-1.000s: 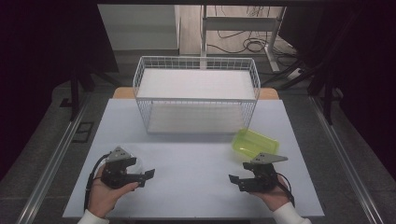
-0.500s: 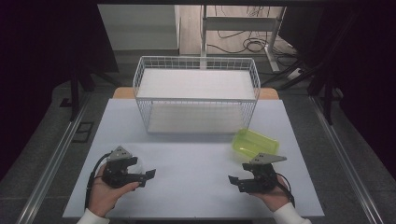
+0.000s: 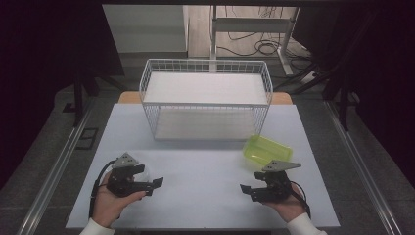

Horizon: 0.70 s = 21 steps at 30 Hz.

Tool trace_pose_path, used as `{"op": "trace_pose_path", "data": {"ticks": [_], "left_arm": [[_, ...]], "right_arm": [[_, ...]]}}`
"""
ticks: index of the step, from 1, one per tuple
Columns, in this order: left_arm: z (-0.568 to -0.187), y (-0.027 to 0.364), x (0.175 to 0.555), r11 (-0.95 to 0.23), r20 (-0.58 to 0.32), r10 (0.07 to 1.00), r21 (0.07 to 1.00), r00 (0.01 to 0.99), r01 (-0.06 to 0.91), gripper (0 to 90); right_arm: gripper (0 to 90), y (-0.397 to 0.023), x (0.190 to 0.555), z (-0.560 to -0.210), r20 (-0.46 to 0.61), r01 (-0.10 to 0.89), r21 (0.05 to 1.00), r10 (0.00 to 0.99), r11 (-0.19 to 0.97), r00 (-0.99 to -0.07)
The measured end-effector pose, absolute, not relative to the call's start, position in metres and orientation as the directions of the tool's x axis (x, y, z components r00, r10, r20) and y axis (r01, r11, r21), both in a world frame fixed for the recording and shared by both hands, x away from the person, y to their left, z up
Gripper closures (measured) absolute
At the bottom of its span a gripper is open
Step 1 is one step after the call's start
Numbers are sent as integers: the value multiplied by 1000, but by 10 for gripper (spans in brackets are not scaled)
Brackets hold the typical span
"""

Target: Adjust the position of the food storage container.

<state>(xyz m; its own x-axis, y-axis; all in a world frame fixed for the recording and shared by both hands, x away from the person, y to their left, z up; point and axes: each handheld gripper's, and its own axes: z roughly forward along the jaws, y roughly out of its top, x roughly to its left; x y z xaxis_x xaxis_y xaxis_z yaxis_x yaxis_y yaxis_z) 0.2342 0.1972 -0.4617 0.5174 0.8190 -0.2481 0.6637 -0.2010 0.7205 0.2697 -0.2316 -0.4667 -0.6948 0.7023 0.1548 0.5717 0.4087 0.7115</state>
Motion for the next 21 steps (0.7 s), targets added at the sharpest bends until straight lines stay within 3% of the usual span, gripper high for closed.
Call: {"op": "trace_pose_path", "data": {"ticks": [9, 21], "left_arm": [[-461, 198, 234, -193, -253, 821, 720, 512, 666, 141], [-460, 201, 234, -181, -268, 818, 721, 510, 669, 139]], "right_arm": [[278, -236, 272, -462, 161, 576, 716, 710, 393, -685], [307, -253, 298, -430, 154, 612, 705, 765, 359, -625]]}}
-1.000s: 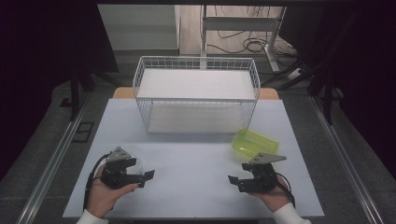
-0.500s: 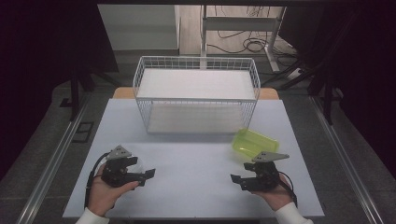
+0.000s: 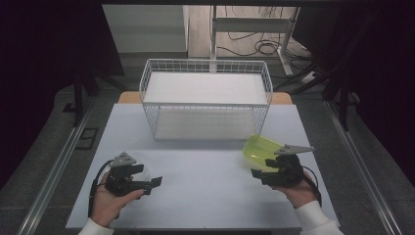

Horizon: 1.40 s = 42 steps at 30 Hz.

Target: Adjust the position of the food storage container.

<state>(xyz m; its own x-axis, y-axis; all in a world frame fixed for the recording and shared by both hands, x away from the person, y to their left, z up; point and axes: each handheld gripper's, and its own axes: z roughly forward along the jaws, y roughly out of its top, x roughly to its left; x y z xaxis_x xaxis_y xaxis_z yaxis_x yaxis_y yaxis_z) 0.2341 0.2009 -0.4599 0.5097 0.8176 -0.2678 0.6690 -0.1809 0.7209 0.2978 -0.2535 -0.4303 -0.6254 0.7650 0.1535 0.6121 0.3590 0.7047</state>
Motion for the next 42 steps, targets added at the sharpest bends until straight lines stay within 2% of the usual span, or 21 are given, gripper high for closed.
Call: {"op": "trace_pose_path", "data": {"ticks": [14, 18, 25, 31, 32, 38, 42], "left_arm": [[-457, 201, 235, -164, -273, 824, 723, 496, 671, 133], [-458, 201, 235, -165, -273, 824, 723, 496, 671, 134], [-458, 201, 235, -166, -277, 822, 719, 497, 675, 133], [-459, 202, 236, -170, -273, 823, 718, 499, 675, 132], [-459, 202, 236, -170, -273, 823, 718, 499, 675, 132], [-460, 202, 236, -173, -272, 822, 718, 501, 674, 132], [-460, 202, 236, -174, -271, 822, 717, 501, 675, 132]], "right_arm": [[450, -285, 347, -409, 175, 656, 685, 803, 317, -570], [470, -291, 357, -409, 179, 669, 673, 809, 314, -559], [558, -297, 380, -414, 175, 700, 644, 832, 307, -526], [685, -296, 401, -419, 159, 728, 607, 849, 318, -503], [685, -296, 401, -419, 159, 728, 607, 849, 318, -503], [839, -297, 423, -428, 162, 756, 573, 861, 316, -482], [888, -298, 433, -431, 163, 767, 559, 865, 316, -475]]}}
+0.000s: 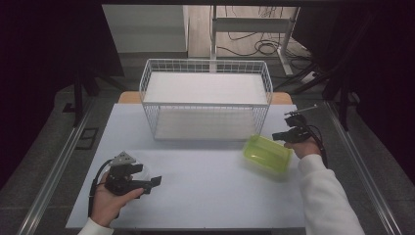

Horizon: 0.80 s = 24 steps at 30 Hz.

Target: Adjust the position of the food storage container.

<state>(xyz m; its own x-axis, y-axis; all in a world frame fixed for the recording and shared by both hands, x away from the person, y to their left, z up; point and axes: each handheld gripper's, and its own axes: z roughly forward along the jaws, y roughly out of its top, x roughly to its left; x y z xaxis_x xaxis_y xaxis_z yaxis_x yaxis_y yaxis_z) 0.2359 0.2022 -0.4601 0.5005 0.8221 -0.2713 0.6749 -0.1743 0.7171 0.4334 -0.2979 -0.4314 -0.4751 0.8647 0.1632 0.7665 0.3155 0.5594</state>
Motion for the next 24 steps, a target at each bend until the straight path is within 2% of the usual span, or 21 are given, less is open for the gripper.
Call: {"op": "trace_pose_path", "data": {"ticks": [12, 24], "left_arm": [[-463, 203, 238, -181, -268, 826, 708, 497, 682, 134], [-462, 203, 237, -171, -267, 826, 720, 497, 672, 140]], "right_arm": [[890, -298, 452, -448, 139, 756, 570, 869, 322, -474], [891, -287, 454, -457, 121, 751, 548, 854, 368, -507]]}}
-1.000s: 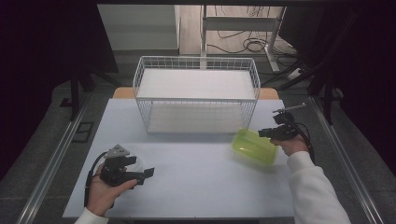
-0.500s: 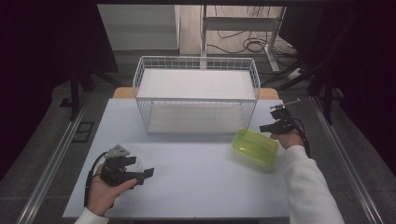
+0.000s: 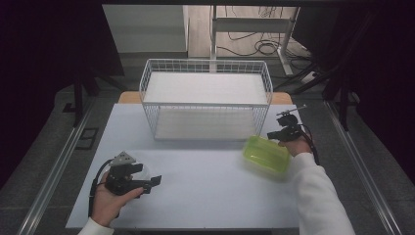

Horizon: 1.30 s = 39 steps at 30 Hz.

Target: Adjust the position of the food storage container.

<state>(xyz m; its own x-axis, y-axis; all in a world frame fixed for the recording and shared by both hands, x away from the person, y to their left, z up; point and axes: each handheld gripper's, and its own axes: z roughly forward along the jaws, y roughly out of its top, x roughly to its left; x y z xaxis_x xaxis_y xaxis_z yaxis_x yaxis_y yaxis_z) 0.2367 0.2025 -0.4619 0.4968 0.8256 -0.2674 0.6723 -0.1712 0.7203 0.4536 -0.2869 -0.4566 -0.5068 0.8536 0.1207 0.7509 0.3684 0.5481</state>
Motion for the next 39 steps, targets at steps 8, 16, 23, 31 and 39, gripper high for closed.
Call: {"op": "trace_pose_path", "data": {"ticks": [8, 16, 23, 31, 39], "left_arm": [[-464, 202, 237, -186, -253, 830, 715, 498, 674, 140], [-467, 199, 238, -205, -250, 824, 705, 508, 679, 138], [-466, 198, 237, -213, -251, 819, 703, 516, 679, 134], [-465, 196, 236, -219, -247, 817, 702, 521, 677, 134], [-463, 197, 235, -201, -262, 816, 707, 515, 678, 140]], "right_arm": [[891, -285, 454, -460, 113, 756, 540, 859, 370, -500], [891, -267, 443, -466, 85, 747, 516, 842, 420, -532], [891, -245, 426, -466, 65, 720, 504, 811, 477, -582], [891, -239, 410, -467, 76, 703, 505, 785, 501, -614], [891, -262, 398, -440, 56, 665, 590, 798, 459, -601]]}}
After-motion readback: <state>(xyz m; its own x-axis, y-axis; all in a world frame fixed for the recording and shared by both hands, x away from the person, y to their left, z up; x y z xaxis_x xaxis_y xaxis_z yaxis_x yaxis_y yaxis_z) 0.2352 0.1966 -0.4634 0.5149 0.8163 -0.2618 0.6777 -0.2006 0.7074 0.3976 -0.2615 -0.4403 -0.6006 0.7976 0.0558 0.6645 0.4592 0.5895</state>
